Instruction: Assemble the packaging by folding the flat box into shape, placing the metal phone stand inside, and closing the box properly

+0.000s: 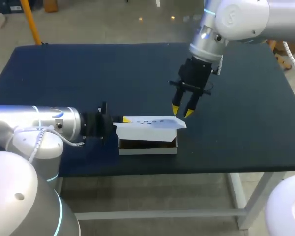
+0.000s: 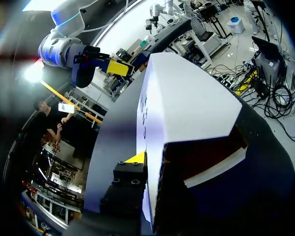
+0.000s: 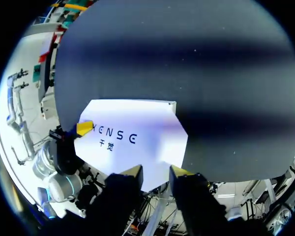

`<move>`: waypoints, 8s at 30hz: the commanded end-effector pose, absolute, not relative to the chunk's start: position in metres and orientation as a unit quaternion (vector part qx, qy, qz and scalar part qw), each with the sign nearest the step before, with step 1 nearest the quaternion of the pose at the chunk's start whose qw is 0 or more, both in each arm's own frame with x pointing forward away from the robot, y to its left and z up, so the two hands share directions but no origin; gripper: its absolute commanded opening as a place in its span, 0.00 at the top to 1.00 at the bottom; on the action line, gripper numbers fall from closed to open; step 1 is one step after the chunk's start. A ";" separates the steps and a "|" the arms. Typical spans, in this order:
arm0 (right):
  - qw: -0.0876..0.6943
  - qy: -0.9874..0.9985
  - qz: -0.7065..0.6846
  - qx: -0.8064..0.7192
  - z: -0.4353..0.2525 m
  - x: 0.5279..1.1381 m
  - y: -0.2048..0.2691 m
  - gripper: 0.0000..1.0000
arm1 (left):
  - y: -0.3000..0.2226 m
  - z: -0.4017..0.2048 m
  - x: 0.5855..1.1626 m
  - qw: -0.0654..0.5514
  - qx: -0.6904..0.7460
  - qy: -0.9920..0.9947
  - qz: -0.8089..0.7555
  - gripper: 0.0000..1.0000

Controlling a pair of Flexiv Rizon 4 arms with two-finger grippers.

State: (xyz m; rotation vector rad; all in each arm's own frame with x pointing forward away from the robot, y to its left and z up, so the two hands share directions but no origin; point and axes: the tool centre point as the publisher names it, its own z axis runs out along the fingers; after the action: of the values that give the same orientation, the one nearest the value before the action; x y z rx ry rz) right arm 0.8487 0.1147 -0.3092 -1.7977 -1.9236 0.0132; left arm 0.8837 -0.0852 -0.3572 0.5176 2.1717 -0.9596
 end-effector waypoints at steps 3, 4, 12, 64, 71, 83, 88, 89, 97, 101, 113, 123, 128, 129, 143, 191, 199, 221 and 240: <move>0.264 -0.708 -0.002 -0.655 -0.318 0.846 0.115 0.60 | -0.086 -0.368 0.881 0.356 0.202 0.835 -0.367 1.00; 0.266 -0.708 -0.001 -0.654 -0.320 0.845 0.115 0.61 | -0.086 -0.368 0.881 0.358 0.202 0.835 -0.366 1.00; 0.272 -0.706 0.008 -0.654 -0.326 0.840 0.121 0.61 | -0.086 -0.370 0.881 0.362 0.204 0.833 -0.365 1.00; 0.249 -0.713 0.004 -0.656 -0.338 0.819 0.123 0.58 | -0.075 -0.363 0.866 0.401 0.197 0.810 -0.381 0.69; 0.250 -0.711 0.002 -0.657 -0.338 0.820 0.123 0.58 | -0.067 -0.359 0.858 0.408 0.194 0.808 -0.377 0.64; 0.249 -0.710 -0.002 -0.659 -0.339 0.821 0.123 0.58 | -0.034 -0.346 0.838 0.401 0.178 0.831 -0.343 0.41; 0.248 -0.710 -0.004 -0.660 -0.339 0.821 0.123 0.58 | -0.016 -0.331 0.832 0.372 0.168 0.848 -0.339 0.14; 0.248 -0.710 -0.004 -0.660 -0.339 0.821 0.123 0.58 | -0.013 -0.327 0.832 0.360 0.163 0.853 -0.341 0.07; 0.245 -0.711 -0.007 -0.659 -0.340 0.820 0.124 0.58 | 0.006 -0.298 0.836 0.254 0.130 0.897 -0.337 0.00; 0.244 -0.711 -0.008 -0.660 -0.340 0.820 0.124 0.58 | 0.010 -0.290 0.839 0.153 0.123 0.930 -0.311 0.00; 0.246 -0.708 -0.011 -0.661 -0.343 0.820 0.124 0.58 | 0.017 -0.280 0.849 0.106 0.067 0.960 -0.249 0.00; 0.246 -0.704 -0.011 -0.666 -0.347 0.820 0.123 0.59 | 0.007 -0.268 0.860 0.056 -0.019 0.945 -0.322 0.00; 0.247 -0.702 -0.012 -0.668 -0.348 0.819 0.124 0.60 | -0.009 -0.264 0.867 -0.017 -0.144 0.945 -0.295 0.00; 0.247 -0.702 -0.012 -0.668 -0.349 0.819 0.124 0.60 | -0.012 -0.262 0.868 -0.011 -0.184 0.942 -0.279 0.00; 0.245 -0.698 -0.020 -0.673 -0.348 0.820 0.122 0.59 | -0.016 -0.264 0.870 0.030 -0.258 0.937 -0.233 0.00; 0.233 -0.695 -0.036 -0.680 -0.352 0.825 0.124 0.59 | -0.053 -0.289 0.886 -0.183 -0.623 0.746 -0.151 0.00; 0.230 -0.693 -0.037 -0.682 -0.352 0.825 0.124 0.60 | -0.065 -0.301 0.862 -0.167 -0.652 0.733 -0.096 0.22; 0.221 -0.688 -0.042 -0.690 -0.359 0.823 0.125 0.62 | -0.070 -0.329 0.835 -0.137 -0.679 0.719 -0.052 0.43; 0.211 -0.671 -0.055 -0.708 -0.367 0.825 0.127 0.62 | -0.069 -0.347 0.824 -0.105 -0.683 0.720 -0.062 0.47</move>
State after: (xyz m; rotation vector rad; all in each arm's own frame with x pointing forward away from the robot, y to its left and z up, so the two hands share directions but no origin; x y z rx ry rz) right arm 0.8279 0.1274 -0.3657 -1.9619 -1.8657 -0.1414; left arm 0.8295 -0.0681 -0.3465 -2.3099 2.4379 -0.2012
